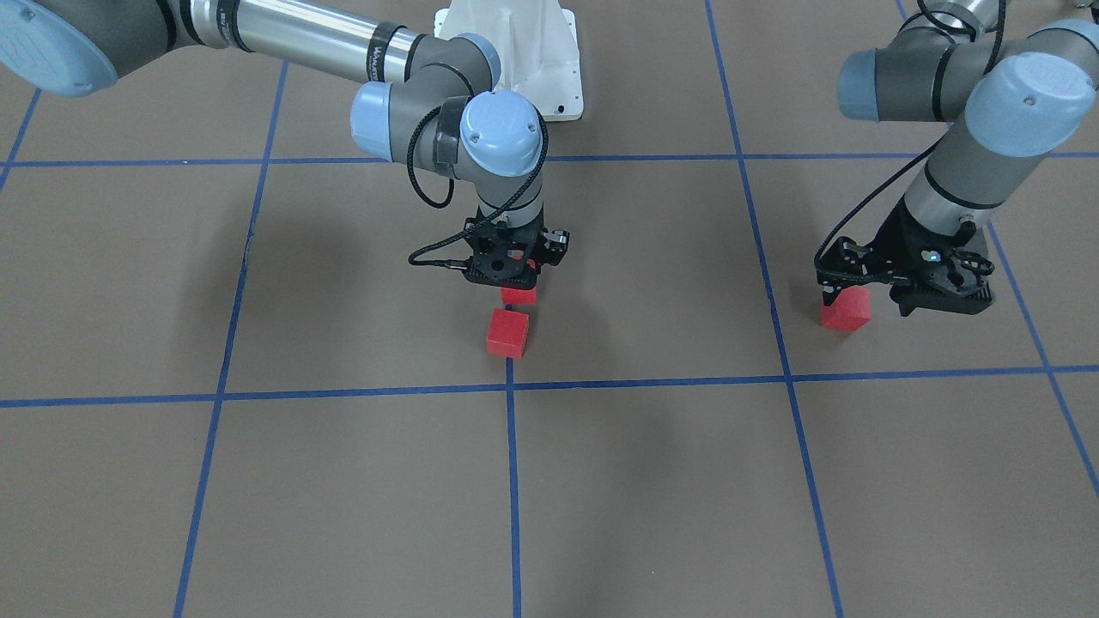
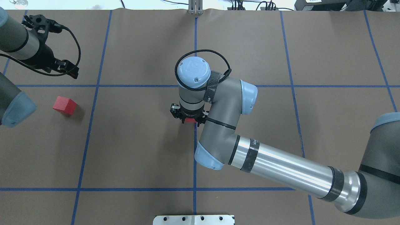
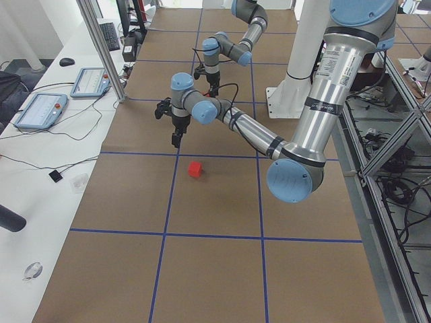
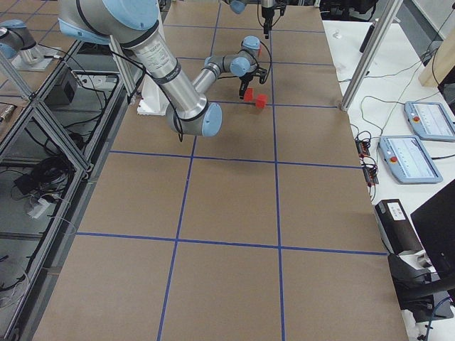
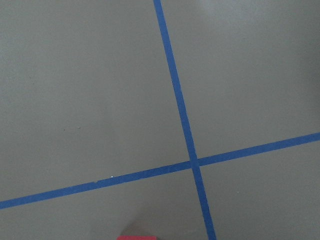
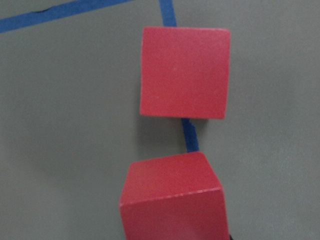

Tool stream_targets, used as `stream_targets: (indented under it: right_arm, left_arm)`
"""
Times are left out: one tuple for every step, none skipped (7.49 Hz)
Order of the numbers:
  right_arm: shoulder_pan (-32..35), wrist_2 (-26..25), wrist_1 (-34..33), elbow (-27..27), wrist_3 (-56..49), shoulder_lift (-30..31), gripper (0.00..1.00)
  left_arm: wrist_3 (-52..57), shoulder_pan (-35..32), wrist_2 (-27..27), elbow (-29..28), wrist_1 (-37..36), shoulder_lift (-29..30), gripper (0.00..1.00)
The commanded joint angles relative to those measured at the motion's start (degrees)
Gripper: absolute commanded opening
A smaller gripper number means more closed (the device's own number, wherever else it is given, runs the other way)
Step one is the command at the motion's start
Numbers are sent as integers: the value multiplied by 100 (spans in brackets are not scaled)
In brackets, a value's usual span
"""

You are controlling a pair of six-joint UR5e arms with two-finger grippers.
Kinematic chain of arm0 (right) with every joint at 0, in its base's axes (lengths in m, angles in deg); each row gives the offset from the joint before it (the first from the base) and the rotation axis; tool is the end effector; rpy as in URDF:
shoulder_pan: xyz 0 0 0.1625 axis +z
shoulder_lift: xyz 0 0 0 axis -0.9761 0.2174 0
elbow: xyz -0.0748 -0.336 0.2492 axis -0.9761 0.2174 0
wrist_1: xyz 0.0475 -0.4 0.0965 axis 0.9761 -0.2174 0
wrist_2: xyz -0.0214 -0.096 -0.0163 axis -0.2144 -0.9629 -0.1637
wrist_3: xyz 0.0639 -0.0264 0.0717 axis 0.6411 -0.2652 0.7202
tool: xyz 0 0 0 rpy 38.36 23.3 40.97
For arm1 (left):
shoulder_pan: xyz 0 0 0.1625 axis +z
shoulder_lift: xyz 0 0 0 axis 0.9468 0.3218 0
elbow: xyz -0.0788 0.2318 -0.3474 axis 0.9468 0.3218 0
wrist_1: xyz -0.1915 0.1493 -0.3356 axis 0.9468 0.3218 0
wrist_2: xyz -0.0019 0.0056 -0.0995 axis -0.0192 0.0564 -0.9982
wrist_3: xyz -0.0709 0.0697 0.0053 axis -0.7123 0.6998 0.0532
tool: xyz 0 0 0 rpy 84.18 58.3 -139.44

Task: Form red blocks into L shape at center
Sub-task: 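Carry the cube with the right gripper to just nearer the robot than the center cube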

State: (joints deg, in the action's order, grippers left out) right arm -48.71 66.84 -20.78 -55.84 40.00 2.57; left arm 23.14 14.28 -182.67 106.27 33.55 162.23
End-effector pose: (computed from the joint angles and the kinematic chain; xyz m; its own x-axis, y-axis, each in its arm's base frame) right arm -0.6325 -0.4532 0.1813 0.6754 0.2177 0.7046 -0.1068 0.9742 -0.1986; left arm 0.2561 -0.5485 0.3868 0.7251 0.2141 -0.6545 -0.0497 0.9642 0.2604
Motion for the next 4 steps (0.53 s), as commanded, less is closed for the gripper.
stream_targets:
  right_arm:
    - [1,-184,2,78,-30,2,0]
    - [10,-289,2,78,-64,11,0]
    - [10,-369,2,78,-82,11,0]
    - [10,-430,2,78,-239,11,0]
  left_arm:
    - [0,0,1,-5,1,0,100]
    - [-9,0,1,-5,1,0,100]
    - [-9,0,1,-5,1,0,100]
    - [-9,0,1,-5,1,0,100]
